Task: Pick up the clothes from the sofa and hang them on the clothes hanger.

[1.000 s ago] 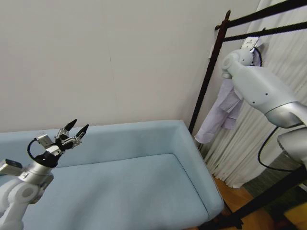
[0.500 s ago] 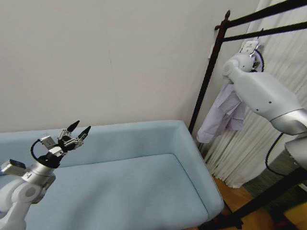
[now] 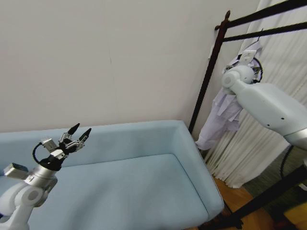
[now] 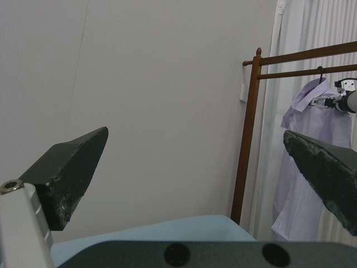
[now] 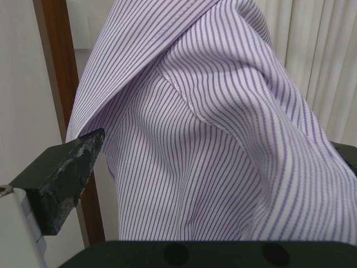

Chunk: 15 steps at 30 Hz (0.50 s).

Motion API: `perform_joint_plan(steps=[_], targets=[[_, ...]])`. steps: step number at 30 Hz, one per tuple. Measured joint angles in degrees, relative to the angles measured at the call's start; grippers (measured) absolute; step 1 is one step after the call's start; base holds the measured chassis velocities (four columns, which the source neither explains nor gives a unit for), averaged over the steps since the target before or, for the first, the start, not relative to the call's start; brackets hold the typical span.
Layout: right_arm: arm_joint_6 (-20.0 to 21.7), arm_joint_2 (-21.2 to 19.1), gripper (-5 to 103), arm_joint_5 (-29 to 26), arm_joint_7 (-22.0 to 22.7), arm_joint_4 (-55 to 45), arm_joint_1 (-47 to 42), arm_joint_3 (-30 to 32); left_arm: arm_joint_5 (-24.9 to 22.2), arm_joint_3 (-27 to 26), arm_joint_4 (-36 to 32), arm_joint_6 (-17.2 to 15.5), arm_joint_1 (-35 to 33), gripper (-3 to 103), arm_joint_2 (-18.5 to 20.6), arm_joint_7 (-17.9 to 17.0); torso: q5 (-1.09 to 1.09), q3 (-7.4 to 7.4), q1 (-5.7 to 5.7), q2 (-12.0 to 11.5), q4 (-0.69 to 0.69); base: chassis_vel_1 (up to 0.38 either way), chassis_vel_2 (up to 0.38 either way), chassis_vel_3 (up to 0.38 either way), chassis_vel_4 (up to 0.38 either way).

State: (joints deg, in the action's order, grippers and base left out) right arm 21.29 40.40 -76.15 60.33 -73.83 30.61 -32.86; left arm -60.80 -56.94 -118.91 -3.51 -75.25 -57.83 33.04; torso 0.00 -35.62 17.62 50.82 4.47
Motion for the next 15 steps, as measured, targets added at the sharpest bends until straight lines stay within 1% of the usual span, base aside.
perform_joint_plan(steps=[9,12,15], targets=[[0.2,-4.65,100,-2.09,1.19,-8.44,-5.18,3.65,0.88,-0.11,-1.13,0.1,-0.7,100,-1.31,0.1,0.0,0.0,0.0,0.0,0.0,0.0,0.0,0.0,0.0],[0.23,-5.39,100,-2.31,1.29,-9.65,-6.17,4.28,1.06,-0.09,-1.38,0.11,-0.8,100,-1.61,0.11,0.0,0.0,0.0,0.0,0.0,0.0,0.0,0.0,0.0],[0.27,-7.36,100,-2.58,1.57,-13.24,-8.9,6.44,1.49,0.01,-1.94,0.07,-1.15,100,-2.21,0.11,-0.01,0.0,0.0,0.0,-0.01,0.0,0.0,0.0,0.0]])
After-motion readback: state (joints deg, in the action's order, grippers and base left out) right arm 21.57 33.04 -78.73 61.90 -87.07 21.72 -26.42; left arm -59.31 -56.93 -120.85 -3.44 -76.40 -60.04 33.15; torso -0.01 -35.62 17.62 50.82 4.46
